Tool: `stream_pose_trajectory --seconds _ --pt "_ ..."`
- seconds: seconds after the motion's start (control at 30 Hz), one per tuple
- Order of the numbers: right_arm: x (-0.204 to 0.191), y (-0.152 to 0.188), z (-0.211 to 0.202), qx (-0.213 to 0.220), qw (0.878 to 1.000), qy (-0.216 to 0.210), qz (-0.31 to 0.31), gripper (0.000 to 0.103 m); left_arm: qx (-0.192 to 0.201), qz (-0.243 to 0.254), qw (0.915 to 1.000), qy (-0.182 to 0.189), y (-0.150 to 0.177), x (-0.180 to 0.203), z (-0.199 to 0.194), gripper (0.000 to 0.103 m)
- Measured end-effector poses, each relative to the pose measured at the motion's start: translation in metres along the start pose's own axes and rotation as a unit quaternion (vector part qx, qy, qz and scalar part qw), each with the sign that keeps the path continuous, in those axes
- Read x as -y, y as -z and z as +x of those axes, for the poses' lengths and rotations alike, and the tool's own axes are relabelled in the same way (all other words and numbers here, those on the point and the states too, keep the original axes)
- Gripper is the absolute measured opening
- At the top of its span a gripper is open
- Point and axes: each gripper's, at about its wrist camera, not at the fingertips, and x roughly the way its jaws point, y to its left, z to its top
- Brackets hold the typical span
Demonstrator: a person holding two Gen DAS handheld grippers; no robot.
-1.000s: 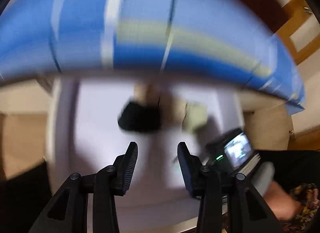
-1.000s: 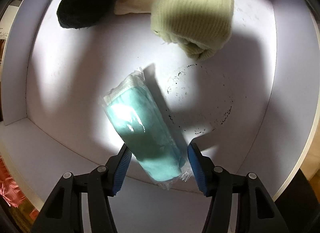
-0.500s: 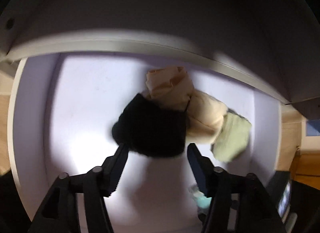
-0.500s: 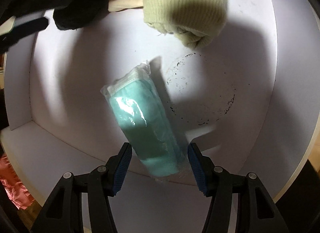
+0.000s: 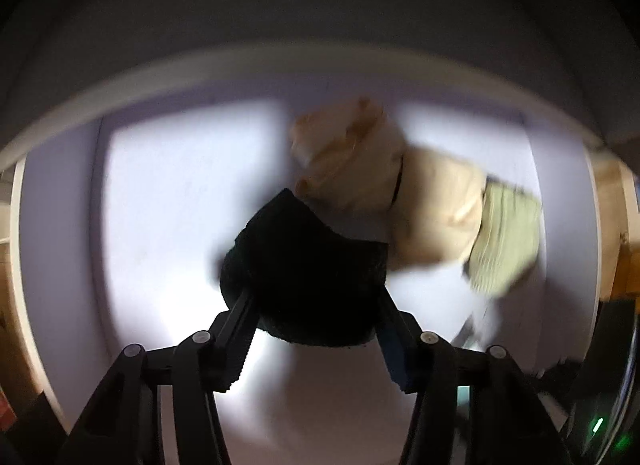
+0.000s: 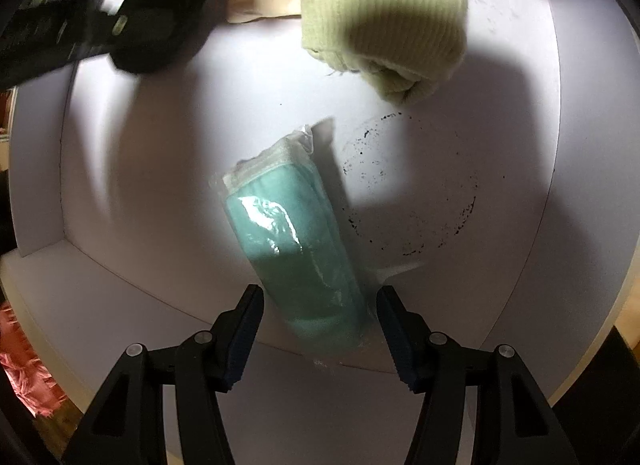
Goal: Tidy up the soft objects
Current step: 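Bring the left tool back to the drawer and close it on the black beanie, then tighten right tool on bagged mint item while left tool holds black beanie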
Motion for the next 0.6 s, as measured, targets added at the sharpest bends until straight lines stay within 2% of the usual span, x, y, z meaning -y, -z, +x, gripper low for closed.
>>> stream_pose_trajectory --seconds 0.13,0.27,0.47,0.6 --pt "-0.006 -0.001 -0.002 0.003 1.000 0.007 -0.003 0.060 -0.017 -0.008 0.9998 -0.008 0.028 -0.013 -0.003 0.056" --pt "-0.008 0.002 -0.001 0.005 1.000 0.011 -0.002 0.059 -0.031 -0.047 0.9984 -0.005 0.052 -0.028 -0.006 0.055" --pt "-0.001 -0.002 -0.002 0.011 1.000 -0.002 0.005 0.046 -0.033 -0.100 0.9941 0.024 0.078 -0.044 -0.011 0.055" --pt "-0.006 0.002 -0.005 0.013 1.000 -0.013 0.013 0.041 -0.036 -0.093 0.9948 0.022 0.094 -0.046 -0.010 0.055"
